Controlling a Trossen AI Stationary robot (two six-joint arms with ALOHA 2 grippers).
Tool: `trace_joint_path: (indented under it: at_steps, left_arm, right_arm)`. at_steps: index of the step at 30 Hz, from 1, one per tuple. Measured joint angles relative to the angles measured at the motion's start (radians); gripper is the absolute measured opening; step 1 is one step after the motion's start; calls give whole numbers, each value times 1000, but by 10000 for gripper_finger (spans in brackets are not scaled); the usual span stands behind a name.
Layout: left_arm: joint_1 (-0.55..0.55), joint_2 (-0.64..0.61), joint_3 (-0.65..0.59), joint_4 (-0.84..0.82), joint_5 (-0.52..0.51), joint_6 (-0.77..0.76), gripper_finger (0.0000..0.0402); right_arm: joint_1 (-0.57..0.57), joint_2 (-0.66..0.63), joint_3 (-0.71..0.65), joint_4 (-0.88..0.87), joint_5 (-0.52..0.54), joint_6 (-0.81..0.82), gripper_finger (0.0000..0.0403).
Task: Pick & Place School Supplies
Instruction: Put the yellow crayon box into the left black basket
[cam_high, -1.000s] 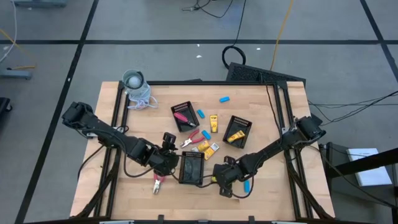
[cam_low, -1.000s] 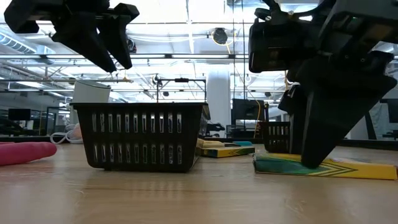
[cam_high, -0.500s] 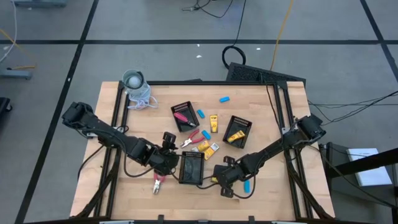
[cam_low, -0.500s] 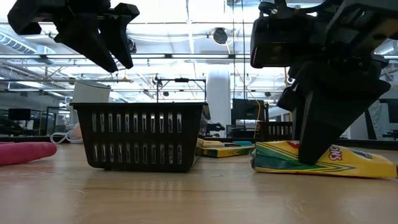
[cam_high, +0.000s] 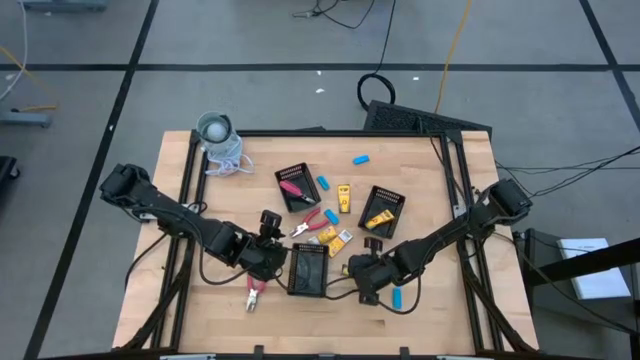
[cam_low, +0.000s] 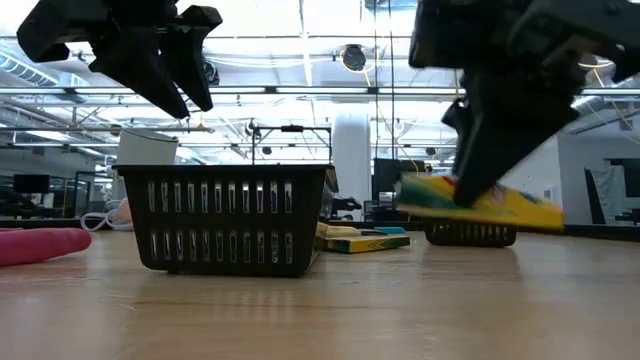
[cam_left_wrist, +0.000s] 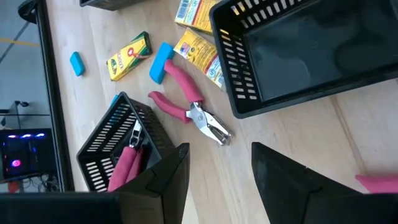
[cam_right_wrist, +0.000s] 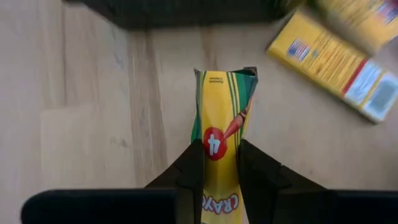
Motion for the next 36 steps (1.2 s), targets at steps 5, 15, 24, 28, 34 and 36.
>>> trace_joint_path:
  at_steps: [5, 15, 24, 28, 34, 36]
  left_arm:
    - [0, 0, 0, -5, 0, -6, 177]
    - [0, 0, 0, -29, -32, -19, 177]
    - [16, -28, 0, 10, -148, -62, 177]
    - [38, -58, 1, 87, -159, -43, 177]
    - [68, -86, 1, 139, -153, 14, 177]
    - [82, -91, 1, 155, -152, 21, 177]
  right_arm:
    - [-21, -28, 1, 1, 11, -43, 61]
    - [-130, -143, 2, -136, 82, -180, 61]
    - [-266, -243, 3, -321, 110, -307, 61]
    - [-311, -241, 4, -414, 105, -343, 61]
    - [-354, -242, -31, -481, 69, -355, 61]
    - [-364, -243, -46, -487, 47, -356, 61]
